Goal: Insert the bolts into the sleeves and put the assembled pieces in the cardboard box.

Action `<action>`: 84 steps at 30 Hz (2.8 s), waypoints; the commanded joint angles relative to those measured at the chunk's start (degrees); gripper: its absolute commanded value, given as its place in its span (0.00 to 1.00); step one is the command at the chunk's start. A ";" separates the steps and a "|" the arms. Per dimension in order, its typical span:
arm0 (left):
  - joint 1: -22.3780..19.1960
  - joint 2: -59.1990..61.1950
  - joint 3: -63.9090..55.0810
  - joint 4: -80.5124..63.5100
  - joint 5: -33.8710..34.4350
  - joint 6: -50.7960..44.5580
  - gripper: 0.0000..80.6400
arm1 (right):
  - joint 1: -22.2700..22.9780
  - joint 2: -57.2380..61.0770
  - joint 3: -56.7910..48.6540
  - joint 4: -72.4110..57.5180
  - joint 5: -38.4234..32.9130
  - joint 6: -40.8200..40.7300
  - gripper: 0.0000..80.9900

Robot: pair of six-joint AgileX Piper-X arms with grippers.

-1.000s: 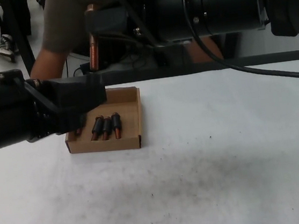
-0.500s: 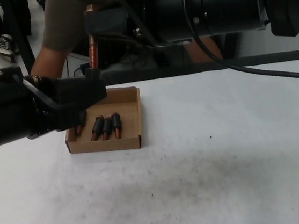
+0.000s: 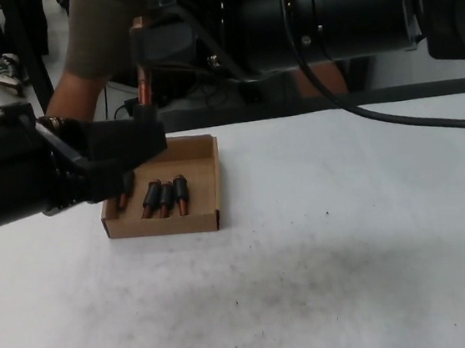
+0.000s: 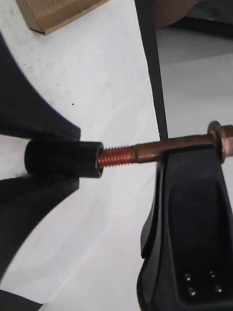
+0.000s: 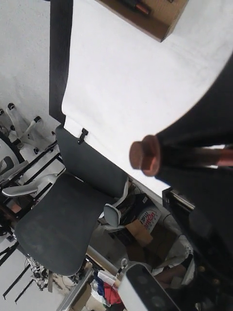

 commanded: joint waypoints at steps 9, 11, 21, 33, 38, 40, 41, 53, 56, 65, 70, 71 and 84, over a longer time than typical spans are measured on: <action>0.12 -0.40 -0.22 -1.48 -1.89 -0.28 0.01 | 0.96 -3.08 -0.27 2.51 -1.93 -1.41 0.00; 0.12 -0.40 -0.22 -2.85 -1.89 -0.28 0.01 | 0.96 -3.08 -0.27 2.85 -2.33 -1.42 0.00; 0.12 -0.40 -0.22 -5.19 -1.89 -0.28 0.01 | 1.72 -3.08 -0.27 3.57 -10.16 -5.07 0.00; 0.12 -0.40 -0.22 -5.25 -1.89 -0.16 0.01 | 2.01 -3.08 -0.27 3.57 -8.29 -6.56 0.58; 0.12 -0.40 -0.22 -6.30 -1.89 -0.16 0.01 | 2.01 -3.08 -0.27 3.57 -8.07 -6.57 0.59; 0.12 -0.40 -0.22 -6.59 -1.89 -0.16 0.01 | 2.01 -3.08 -0.27 3.90 -8.07 -6.55 0.59; 0.12 -0.40 -0.22 -6.46 -2.07 -0.03 0.01 | 1.86 -3.08 -0.27 4.32 -8.07 -6.55 0.59; 3.27 4.58 -0.32 -7.29 -7.69 4.20 0.01 | -3.22 -7.24 -0.39 23.46 -7.35 -19.37 0.59; 5.39 9.75 -0.72 -9.67 -7.03 4.18 0.01 | -5.23 -8.08 -0.39 28.32 -7.15 -22.95 0.58; 8.33 35.42 -11.82 -9.11 -1.45 5.41 0.01 | -12.34 -8.21 -0.39 42.18 -6.10 -34.96 0.33; 8.33 46.21 -21.26 -5.96 -1.79 5.42 0.01 | -15.35 -8.21 -0.39 44.54 -6.11 -36.57 0.04; 8.33 48.12 -23.23 -4.07 -1.82 5.42 0.01 | -15.62 -8.21 -0.39 44.72 -6.11 -36.57 0.00; 8.12 59.19 -37.38 14.96 -15.95 9.59 0.15 | -16.16 -8.21 -0.39 44.72 -6.11 -38.69 0.00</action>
